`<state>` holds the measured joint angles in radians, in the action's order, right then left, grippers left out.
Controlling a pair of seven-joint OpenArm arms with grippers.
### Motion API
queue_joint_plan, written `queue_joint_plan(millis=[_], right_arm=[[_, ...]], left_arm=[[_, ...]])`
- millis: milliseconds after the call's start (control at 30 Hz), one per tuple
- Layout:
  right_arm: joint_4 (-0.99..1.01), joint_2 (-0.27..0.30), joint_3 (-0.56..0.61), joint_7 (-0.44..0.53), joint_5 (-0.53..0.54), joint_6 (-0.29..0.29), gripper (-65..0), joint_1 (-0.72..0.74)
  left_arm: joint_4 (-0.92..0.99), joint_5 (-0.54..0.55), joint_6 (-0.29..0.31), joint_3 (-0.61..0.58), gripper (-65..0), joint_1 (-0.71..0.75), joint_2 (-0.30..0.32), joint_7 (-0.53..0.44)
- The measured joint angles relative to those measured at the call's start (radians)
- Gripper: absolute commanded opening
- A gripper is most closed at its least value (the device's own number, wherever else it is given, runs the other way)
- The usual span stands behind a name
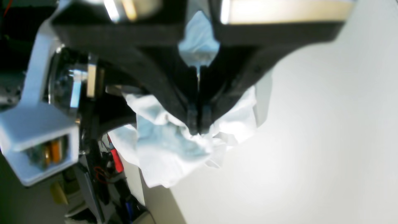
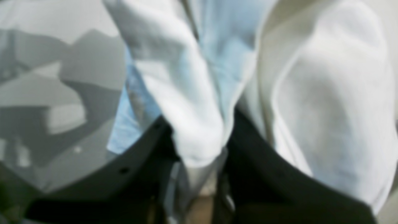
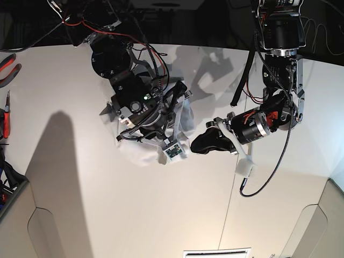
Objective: Layout the t-shirt on the table in an organized manner, then fold the t-shirt properly
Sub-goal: 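Press the bundle down with the right gripper and withdraw the left gripper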
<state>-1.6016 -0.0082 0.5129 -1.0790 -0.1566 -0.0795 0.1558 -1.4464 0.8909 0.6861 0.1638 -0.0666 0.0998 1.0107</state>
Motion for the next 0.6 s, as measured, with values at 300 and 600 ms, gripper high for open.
queue_joint_plan(millis=[300,600], right_arm=[[0.000,0.005,0.098,-0.017,-0.039,0.003,-49.5,0.002],[-0.019,0.005,0.099,-0.051,-0.032,-0.055,-38.1,0.003]], left_arm=[[0.000,0.035,0.000,0.000,-65.0,0.000,0.000,0.014],[0.000,0.035,0.000,0.000,-65.0,0.000,0.000,0.014]])
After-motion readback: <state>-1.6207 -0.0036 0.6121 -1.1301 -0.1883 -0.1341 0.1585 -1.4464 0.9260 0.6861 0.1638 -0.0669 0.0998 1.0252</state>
